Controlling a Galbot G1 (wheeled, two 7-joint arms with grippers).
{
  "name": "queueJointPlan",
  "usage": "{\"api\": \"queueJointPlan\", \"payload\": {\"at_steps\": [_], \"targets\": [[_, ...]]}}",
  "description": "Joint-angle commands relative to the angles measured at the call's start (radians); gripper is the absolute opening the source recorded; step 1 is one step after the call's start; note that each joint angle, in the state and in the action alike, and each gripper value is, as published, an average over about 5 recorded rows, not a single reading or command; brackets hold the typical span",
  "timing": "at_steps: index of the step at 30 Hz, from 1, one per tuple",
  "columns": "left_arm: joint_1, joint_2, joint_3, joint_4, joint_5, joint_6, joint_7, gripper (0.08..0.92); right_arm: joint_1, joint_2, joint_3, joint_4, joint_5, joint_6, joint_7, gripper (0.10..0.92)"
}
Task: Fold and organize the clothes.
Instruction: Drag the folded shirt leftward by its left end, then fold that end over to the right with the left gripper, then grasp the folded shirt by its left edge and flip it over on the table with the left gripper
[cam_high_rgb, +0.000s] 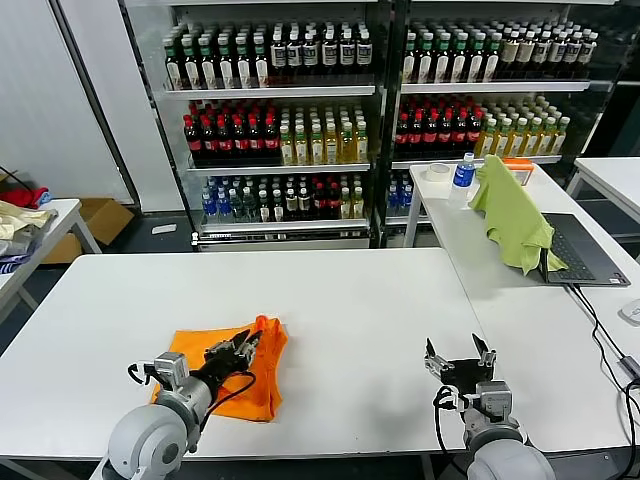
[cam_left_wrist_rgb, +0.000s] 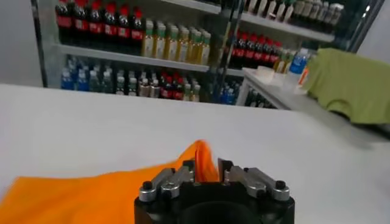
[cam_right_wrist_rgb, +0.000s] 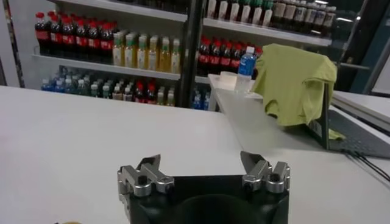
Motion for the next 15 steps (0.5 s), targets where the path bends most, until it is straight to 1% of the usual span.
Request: {"api": "queueJointPlan", "payload": {"at_steps": [1,4,6,10,12,15], "targets": [[0.023,0.014,-0.094,-0.032,-0.08,-0.112,0.117,0.383,0.009,0.002,-0.013,-0.015,-0.002,-0.001,0.0,0.823],[0.025,0.052,-0.163,0.0,-0.044,-0.148,0.118,0.47,0.005,-0.006,-0.011,-0.008,-0.002,0.0,-0.002,0.823],[0.032,0.076,-0.22,0.039,-0.013,-0.145,0.108,0.531,0.005,-0.011,-0.004,-0.006,-0.001,0.0,-0.004,0.823],[0.079,0.105,-0.306,0.11,0.048,-0.061,0.082,0.643,0.0,-0.016,0.008,-0.005,0.001,0.001,-0.007,0.823],[0.11,0.11,-0.313,0.127,0.086,-0.029,0.071,0.704,0.001,-0.014,0.01,-0.011,0.001,0.003,-0.009,0.823],[0.14,0.096,-0.292,0.124,0.118,0.01,0.039,0.779,0.013,-0.008,0.006,-0.023,0.0,0.004,-0.009,0.823]]}}
